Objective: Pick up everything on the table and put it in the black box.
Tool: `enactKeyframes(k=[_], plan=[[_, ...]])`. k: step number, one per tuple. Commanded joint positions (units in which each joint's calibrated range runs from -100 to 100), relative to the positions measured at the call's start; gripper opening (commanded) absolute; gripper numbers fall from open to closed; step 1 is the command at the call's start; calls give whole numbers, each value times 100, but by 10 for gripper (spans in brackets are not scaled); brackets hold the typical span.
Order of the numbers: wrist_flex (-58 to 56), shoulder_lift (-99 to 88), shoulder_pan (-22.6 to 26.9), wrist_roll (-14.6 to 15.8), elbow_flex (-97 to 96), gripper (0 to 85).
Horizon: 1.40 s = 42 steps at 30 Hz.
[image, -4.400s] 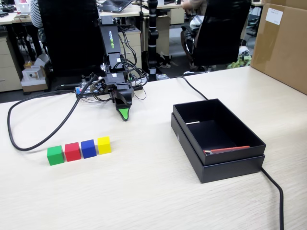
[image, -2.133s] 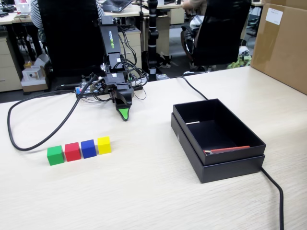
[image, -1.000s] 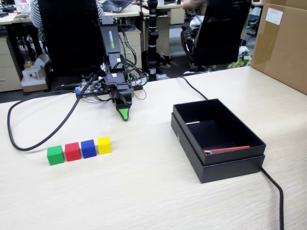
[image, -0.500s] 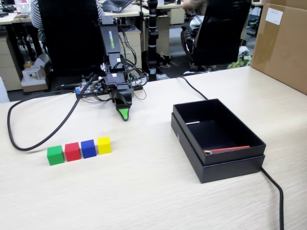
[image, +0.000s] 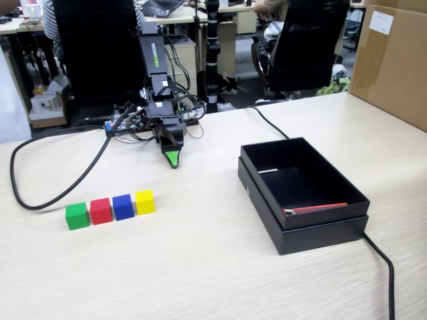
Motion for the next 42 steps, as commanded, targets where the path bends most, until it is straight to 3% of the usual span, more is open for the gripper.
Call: enactKeyframes(k=[1,12,20,24,34,42], plan=[[-618,16,-49,-15,152,499],[-3529,84,-132,10,2609,475],[-5853,1117,-459,-15,5211,475],[-6173,1863,-772,-171,6099,475],[-6207,4674,-1739,-1011,7949,477],[-6207,7004,-2090,-1245,9817,477]])
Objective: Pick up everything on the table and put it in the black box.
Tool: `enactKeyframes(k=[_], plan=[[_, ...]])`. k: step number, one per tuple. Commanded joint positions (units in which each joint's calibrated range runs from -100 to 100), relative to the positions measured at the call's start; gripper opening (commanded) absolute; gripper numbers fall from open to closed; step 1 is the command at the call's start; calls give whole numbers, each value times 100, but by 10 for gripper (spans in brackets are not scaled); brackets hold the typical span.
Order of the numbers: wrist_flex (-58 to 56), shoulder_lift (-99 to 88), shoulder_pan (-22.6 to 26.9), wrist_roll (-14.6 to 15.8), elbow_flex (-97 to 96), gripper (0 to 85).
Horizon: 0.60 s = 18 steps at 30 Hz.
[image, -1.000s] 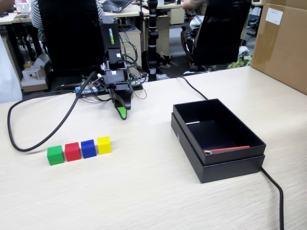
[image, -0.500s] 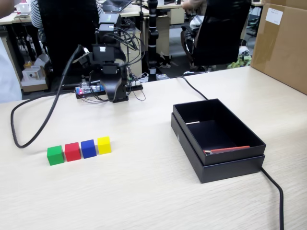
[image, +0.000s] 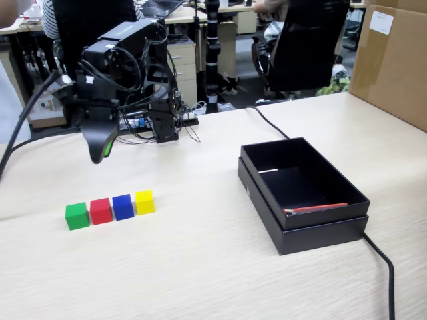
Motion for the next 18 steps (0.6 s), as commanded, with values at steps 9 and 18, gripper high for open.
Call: enactKeyframes(k=[9,18], plan=[[-44,2373,-142,-186,2231,477],[-44,3612,-166,-234,2784,476]])
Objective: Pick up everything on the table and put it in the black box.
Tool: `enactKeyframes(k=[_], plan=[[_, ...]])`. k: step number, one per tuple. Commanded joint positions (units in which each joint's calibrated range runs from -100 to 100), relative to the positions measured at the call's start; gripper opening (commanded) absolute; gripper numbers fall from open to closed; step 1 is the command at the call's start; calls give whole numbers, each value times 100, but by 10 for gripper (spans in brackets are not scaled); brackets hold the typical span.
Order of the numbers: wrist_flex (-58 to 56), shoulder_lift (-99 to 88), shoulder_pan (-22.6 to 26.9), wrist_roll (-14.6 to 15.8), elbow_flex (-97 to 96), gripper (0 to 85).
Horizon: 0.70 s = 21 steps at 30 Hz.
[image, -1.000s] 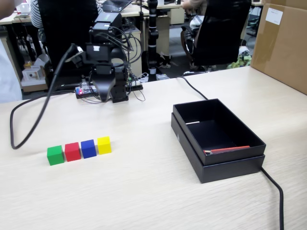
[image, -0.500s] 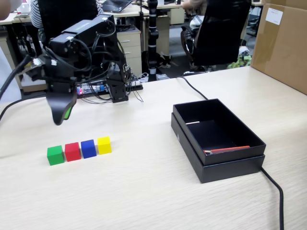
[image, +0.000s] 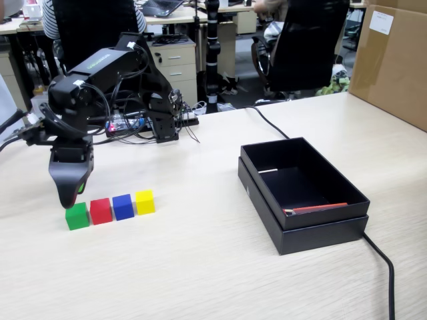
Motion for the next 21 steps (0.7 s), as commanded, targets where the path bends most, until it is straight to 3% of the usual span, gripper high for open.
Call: enactKeyframes(k=[1,13,21], plan=[[-36,90,-34,-20,547,475],[-36,1020,-29,-29,982,469],[-36,1330,-24,-29,1145,422]])
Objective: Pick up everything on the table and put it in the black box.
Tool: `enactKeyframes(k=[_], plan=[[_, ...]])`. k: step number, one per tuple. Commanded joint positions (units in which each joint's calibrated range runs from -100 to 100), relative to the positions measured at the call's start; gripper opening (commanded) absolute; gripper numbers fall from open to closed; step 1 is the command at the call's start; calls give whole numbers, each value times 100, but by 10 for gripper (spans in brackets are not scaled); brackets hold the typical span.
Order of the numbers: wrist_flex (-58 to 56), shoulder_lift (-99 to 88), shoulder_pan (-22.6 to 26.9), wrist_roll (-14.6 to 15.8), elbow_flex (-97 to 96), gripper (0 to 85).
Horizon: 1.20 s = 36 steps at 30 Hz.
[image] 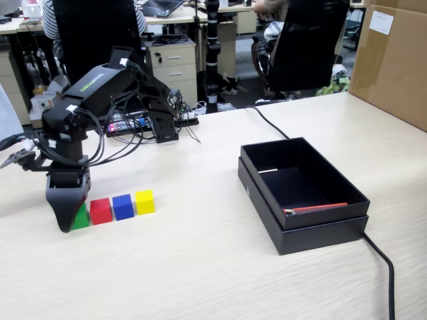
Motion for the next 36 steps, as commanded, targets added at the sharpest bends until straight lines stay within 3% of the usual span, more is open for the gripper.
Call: enactKeyframes(k=[1,3,6,11,16,24,29,30,36], plan=[[-44,-71,-15,-15,415,415],[-44,9,-15,-10,524,331],[-44,55,-15,-10,533,305],[-35,55,-10,10,560,140],[-44,-129,-44,0,560,140],[-52,-2584,-63,-49,88,140],[-458,-4615,615,298,-619,140],[-614,-4994,938,488,-737,140],[-692,-5717,1905,1001,-1009,140]])
